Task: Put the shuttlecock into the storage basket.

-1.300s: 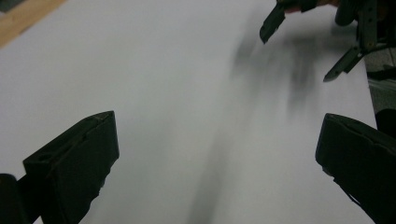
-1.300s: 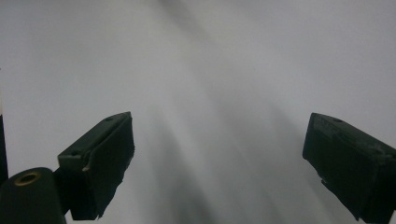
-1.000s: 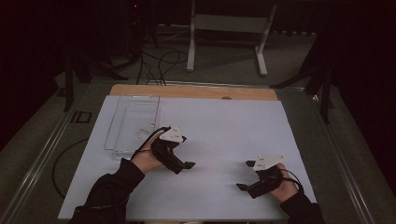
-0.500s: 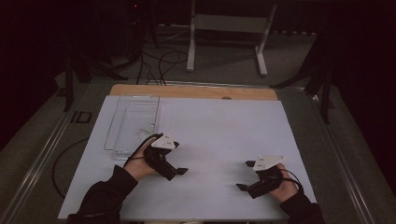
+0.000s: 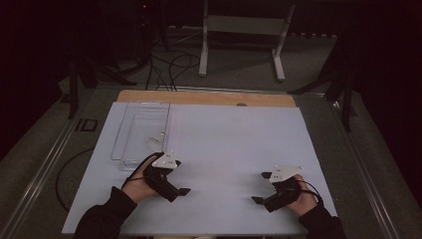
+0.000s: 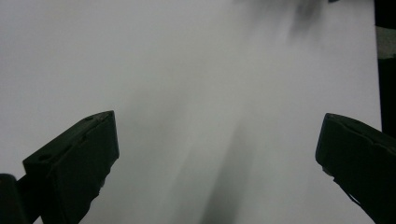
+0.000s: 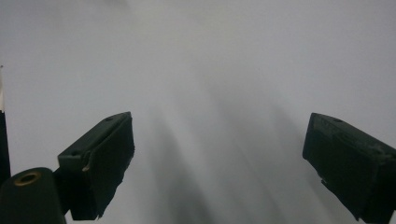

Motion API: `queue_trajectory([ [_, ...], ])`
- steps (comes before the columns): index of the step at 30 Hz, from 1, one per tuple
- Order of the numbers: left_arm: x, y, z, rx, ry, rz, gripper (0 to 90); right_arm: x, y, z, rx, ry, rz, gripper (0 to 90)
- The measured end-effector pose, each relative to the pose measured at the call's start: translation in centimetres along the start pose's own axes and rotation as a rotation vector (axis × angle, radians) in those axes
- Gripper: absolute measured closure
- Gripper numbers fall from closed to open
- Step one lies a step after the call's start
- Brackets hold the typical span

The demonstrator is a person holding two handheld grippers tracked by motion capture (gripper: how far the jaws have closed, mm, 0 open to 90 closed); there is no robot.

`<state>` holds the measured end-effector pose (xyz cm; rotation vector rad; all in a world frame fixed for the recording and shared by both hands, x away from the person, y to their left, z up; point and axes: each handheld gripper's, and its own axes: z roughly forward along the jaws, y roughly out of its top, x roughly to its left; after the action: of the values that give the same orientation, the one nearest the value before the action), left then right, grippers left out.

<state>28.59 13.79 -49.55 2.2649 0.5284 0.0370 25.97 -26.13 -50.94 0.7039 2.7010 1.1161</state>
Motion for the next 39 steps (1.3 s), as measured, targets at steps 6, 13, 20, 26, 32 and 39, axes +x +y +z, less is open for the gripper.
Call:
queue_trajectory([
  [6, -0.3, -1.4, -0.5, 0.006, 0.04, -0.045, 0.0, 0.0, 0.0, 0.0, -0.004, 0.003, 0.005, 9.0],
  [13, -0.7, -2.5, -1.1, 0.001, 0.099, -0.084, 0.0, 0.0, 0.0, 0.0, -0.002, 0.005, 0.009, 9.0],
  [20, -0.8, -4.0, -1.9, -0.013, 0.169, -0.126, 0.0, -0.1, 0.0, 0.0, -0.003, 0.005, 0.007, 9.0],
  [26, -1.0, -4.8, -2.2, -0.008, 0.204, -0.146, 0.0, -0.1, 0.0, 0.0, -0.001, 0.007, 0.013, 9.0],
  [32, -0.8, -5.6, -2.3, -0.011, 0.234, -0.18, 0.0, -0.2, -0.1, 0.0, 0.002, 0.008, 0.011, 9.0],
  [39, -0.5, -6.2, -2.7, -0.039, 0.263, -0.204, 0.0, -0.1, -0.1, -0.1, -0.003, 0.007, 0.016, 9.0],
])
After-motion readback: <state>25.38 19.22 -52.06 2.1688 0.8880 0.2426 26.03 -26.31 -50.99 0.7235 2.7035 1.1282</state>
